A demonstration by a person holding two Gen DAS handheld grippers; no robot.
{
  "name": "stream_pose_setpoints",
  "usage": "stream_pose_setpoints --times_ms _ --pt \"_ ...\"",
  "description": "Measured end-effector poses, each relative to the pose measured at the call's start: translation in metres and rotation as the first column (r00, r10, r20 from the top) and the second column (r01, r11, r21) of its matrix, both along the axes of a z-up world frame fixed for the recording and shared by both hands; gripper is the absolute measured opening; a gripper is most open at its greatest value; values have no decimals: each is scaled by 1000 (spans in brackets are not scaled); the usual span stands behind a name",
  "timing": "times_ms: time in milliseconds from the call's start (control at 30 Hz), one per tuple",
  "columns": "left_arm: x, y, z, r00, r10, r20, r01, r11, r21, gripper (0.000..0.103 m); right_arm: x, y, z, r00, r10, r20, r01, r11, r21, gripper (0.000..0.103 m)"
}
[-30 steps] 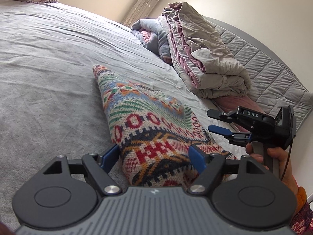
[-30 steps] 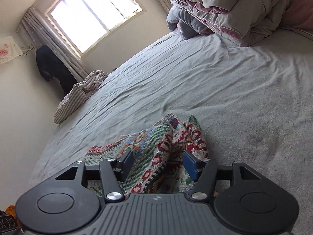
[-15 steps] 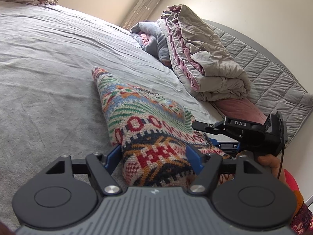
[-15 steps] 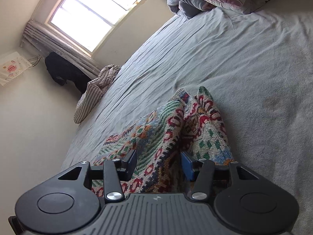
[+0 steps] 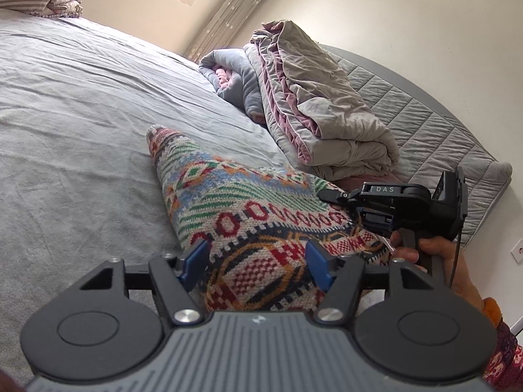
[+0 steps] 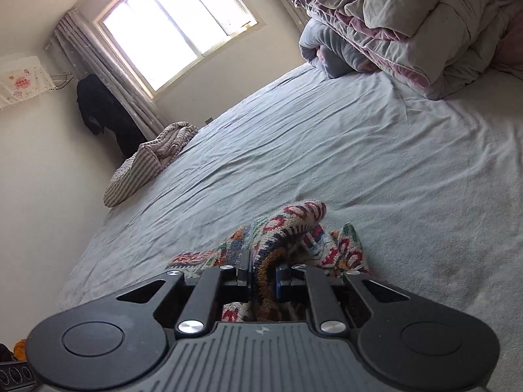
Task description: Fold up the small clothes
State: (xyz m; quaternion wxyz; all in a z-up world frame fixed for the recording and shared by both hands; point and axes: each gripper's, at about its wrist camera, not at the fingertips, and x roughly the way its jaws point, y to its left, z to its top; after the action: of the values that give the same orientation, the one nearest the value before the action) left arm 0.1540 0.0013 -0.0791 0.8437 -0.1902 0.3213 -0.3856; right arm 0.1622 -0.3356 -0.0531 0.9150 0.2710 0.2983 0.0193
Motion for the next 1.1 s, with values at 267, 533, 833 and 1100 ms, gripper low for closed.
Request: stream_pose_setpoints --times_ms 267,533,833,1100 --pt "-11 -15 0 999 -16 39 13 998 69 66 -7 7 -31 989 -95 -112 70 976 -208 47" --pt "-9 -12 0 1000 -3 30 1 998 55 67 10 41 6 1000 -7 8 9 916 -400 60" --pt "-4 -12 -2 1000 -10 7 9 999 49 72 40 66 -33 997 47 -54 -64 920 -388 59" --pt "-3 -10 -1 1000 -15 6 14 998 61 76 21 41 -28 999 31 -36 -42 926 -375 51"
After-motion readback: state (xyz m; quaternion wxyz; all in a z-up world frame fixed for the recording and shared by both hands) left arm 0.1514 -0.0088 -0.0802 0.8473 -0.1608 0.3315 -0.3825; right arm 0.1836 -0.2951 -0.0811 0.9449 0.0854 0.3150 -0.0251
